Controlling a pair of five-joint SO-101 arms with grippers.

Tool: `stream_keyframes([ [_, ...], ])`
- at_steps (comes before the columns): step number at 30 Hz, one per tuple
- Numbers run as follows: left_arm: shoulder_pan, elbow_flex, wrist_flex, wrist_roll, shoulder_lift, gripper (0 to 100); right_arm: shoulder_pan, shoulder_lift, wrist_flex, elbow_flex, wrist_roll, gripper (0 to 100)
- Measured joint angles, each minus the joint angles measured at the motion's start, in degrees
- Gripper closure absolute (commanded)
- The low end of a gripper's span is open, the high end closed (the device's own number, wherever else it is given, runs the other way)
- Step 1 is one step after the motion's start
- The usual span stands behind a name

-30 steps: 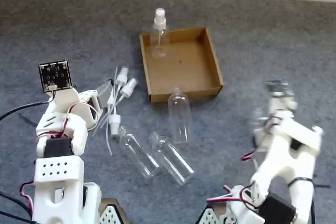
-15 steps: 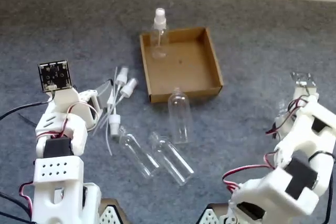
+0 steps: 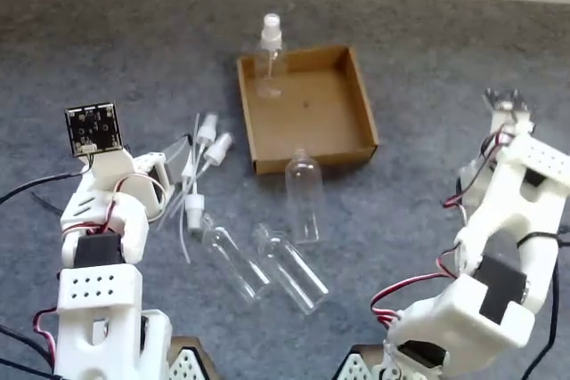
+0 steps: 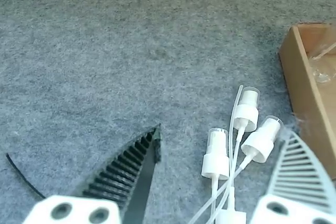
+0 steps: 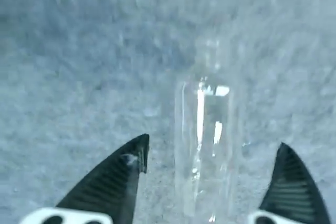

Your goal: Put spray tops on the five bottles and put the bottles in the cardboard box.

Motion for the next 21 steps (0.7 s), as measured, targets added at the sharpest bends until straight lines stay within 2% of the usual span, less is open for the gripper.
stream_keyframes([
  [21,0.0,0.0,0.0,0.0,0.0,68,-0.88,21.89,0.88,-16.44,0.0,74.3],
])
